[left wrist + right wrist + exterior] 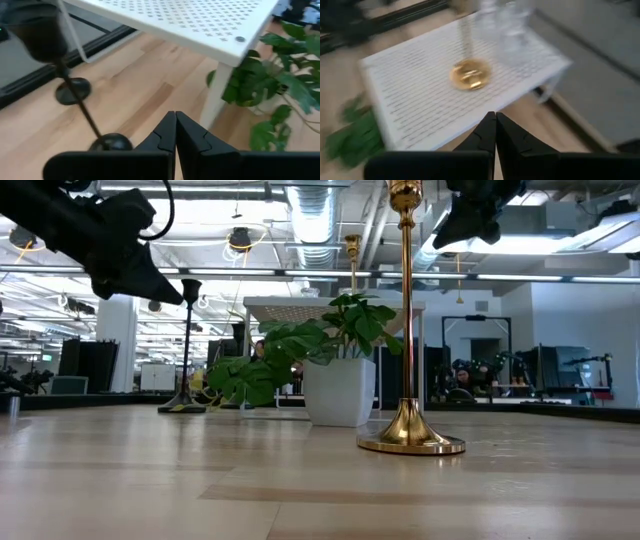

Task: Pick & Place candle stick holders
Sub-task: Align the gold candle holder with the other gold candle holder on the shelf

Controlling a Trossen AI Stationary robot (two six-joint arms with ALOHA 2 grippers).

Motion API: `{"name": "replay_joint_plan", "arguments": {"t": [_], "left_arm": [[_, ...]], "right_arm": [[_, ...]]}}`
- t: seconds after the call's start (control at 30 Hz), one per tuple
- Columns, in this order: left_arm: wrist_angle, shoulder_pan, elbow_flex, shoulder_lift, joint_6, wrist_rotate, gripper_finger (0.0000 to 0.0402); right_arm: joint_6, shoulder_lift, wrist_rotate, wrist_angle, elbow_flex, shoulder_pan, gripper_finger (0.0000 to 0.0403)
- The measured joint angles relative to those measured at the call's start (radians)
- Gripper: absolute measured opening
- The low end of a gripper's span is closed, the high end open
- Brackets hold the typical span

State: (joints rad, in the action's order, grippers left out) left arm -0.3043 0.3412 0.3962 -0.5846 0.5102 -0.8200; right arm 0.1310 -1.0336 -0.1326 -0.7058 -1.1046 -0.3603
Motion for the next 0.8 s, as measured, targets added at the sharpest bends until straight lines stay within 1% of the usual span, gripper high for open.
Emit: {"name": "replay_joint_plan", "arguments": {"t": [0.03,0.1,0.27,0.4,0.5,0.63,0.8], "left_arm": [[0.006,0.0,0.0,0.0,0.0,0.01,0.0003],[0.011,0.0,0.0,0.0,0.0,0.016,0.0004],[0.015,0.0,0.0,0.0,0.0,0.017,0.0006],[0.021,0.0,0.0,0.0,-0.004,0.017,0.0006],[0.024,0.0,0.0,0.0,-0.006,0.021,0.0006],[0.029,0.0,0.0,0.0,-0.008,0.037,0.0004],[0.034,0.0,0.0,0.0,-0.008,0.062,0.0006]], "right_arm": [[-0.002,0.0,0.048,-0.012,0.0,0.0,0.0],[-0.003,0.0,0.11,-0.031,0.0,0.018,0.0],[0.018,0.001,0.19,0.018,0.037,0.124,0.0],[0.089,0.0,0.191,0.066,0.079,0.244,0.0],[0.17,-0.001,0.187,0.135,0.131,0.336,0.0],[0.269,-0.001,0.139,0.195,0.192,0.459,0.0],[0.312,-0.001,0.123,0.306,0.276,0.598,0.0]]}}
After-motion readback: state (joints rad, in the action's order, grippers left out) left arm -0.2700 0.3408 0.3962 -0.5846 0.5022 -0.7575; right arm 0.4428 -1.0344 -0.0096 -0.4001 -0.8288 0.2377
